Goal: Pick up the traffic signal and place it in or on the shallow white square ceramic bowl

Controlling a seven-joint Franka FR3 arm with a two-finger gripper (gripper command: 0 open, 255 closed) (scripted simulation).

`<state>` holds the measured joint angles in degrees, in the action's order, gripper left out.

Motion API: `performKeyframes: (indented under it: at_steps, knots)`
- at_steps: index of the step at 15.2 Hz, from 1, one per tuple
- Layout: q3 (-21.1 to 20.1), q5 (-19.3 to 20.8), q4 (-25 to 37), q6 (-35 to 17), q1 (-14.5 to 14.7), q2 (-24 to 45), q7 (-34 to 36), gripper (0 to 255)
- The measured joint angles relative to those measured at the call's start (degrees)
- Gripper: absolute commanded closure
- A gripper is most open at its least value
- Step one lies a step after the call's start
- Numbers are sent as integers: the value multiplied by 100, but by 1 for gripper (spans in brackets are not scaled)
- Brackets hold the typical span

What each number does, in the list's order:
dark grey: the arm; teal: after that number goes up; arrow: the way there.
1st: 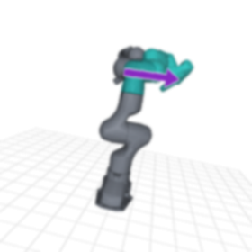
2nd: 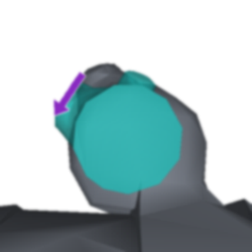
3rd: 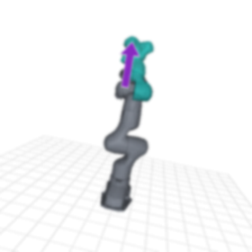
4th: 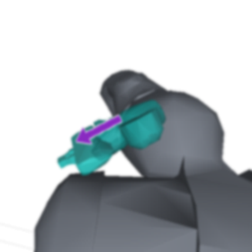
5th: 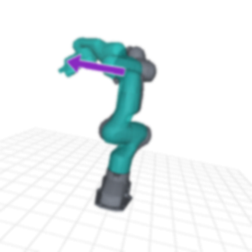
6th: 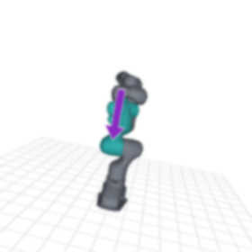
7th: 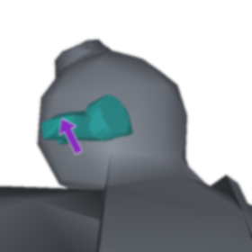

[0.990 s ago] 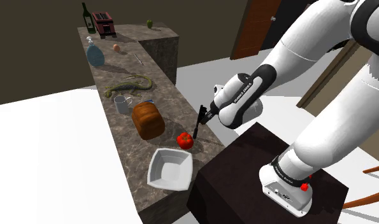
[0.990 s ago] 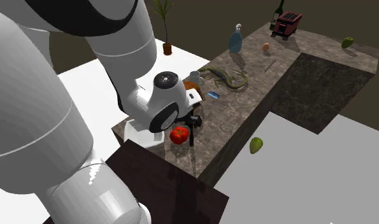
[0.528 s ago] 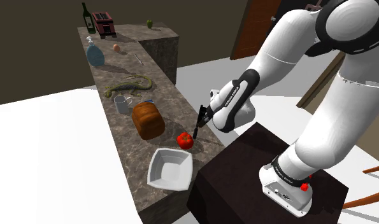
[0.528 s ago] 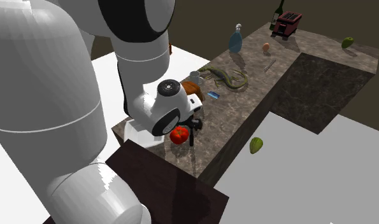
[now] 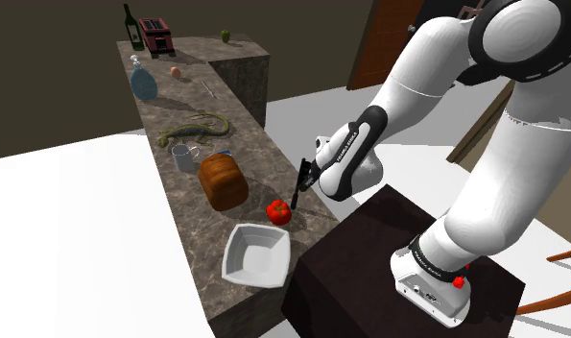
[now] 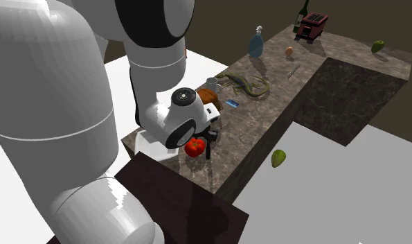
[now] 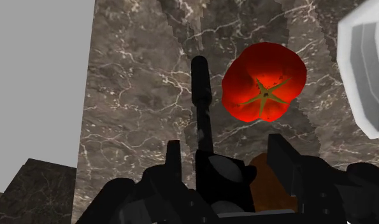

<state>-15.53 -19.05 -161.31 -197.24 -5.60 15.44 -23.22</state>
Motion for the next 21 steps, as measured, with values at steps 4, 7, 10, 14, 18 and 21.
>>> performKeyframes:
  at_steps: [4,7,10,14,18,21]
  knots:
    - [0,0,0,-1,0,1,0,255]
    - [0,0,0,-1,0,2,0,255]
    - [0,-12,-17,47,6,-63,0,255]
    - [33,-116,-114,417,83,-533,-22,255]
    - [311,-380,-198,845,440,-1051,-168,255]
    - [1499,81,-203,1244,1604,-1450,337,255]
